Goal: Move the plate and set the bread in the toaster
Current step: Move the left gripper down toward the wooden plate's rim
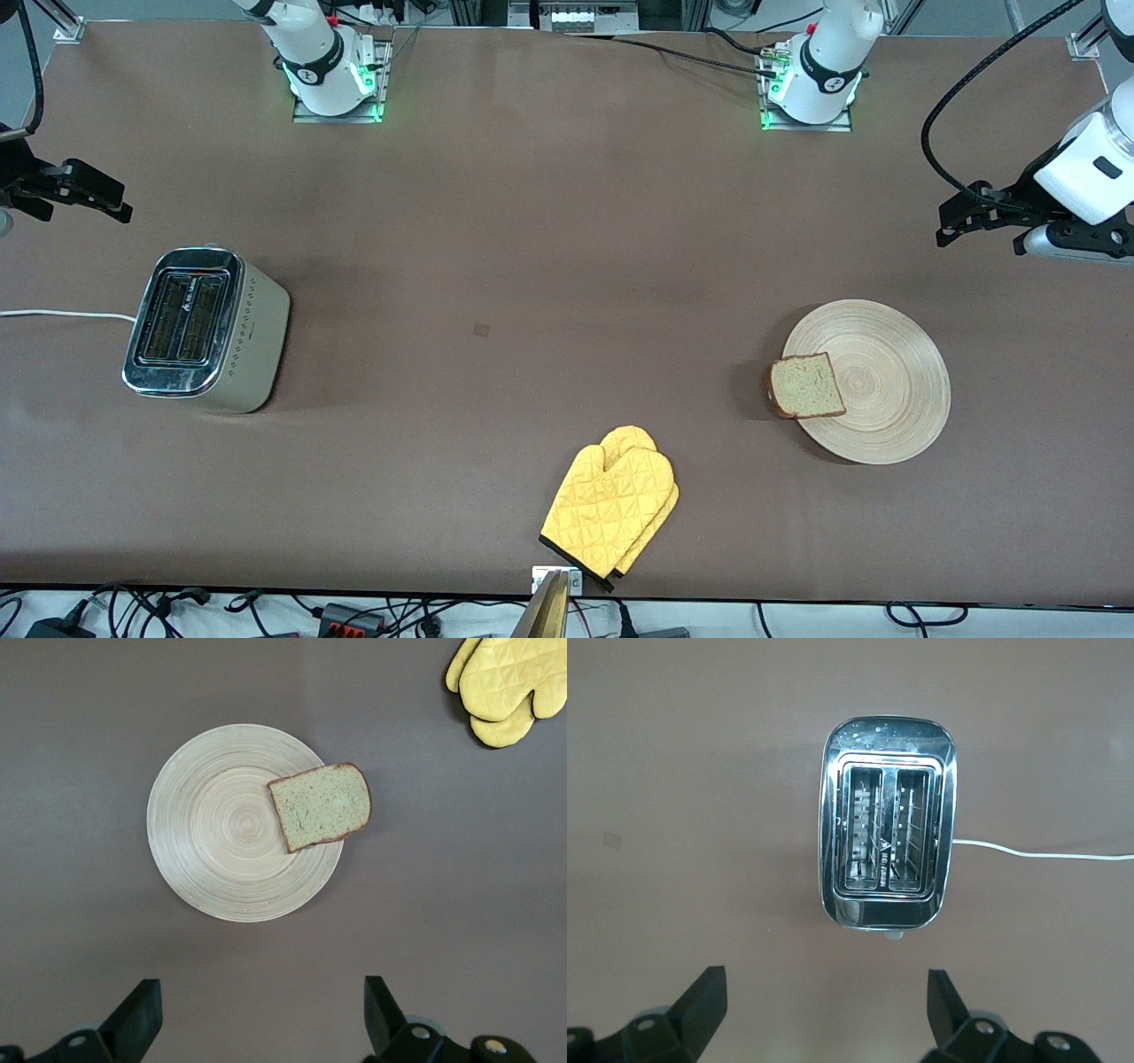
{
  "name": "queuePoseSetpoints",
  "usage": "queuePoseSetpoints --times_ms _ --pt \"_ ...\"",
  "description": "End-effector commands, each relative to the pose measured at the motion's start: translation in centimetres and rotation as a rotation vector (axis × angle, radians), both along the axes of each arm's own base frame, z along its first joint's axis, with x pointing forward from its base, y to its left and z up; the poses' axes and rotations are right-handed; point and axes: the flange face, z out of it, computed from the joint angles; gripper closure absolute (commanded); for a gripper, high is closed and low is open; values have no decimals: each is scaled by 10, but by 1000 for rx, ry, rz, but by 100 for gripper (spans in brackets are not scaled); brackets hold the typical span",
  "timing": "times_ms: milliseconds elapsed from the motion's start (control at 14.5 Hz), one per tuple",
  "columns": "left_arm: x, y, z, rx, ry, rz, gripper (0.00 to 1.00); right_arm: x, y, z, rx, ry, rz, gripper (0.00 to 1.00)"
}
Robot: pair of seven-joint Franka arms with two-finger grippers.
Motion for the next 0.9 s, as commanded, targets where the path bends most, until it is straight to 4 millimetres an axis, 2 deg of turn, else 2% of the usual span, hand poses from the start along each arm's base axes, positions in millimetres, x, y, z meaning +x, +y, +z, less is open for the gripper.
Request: queuePoseSetpoints --times_ms 0,482,620,689,826 --pt "-3 -3 7 -3 1 4 0 0 -4 5 1 13 11 0" --pt "-2 1 6 -3 2 10 0 -2 -4 6 1 25 15 0" --pt "0 7 -4 -2 36 17 0 -3 -4 7 1 25 15 0" --pt "-1 12 -10 -5 67 27 0 -2 -4 7 1 27 15 0" --pt "2 43 -27 -18 121 81 0 -3 -5 7 2 25 13 0"
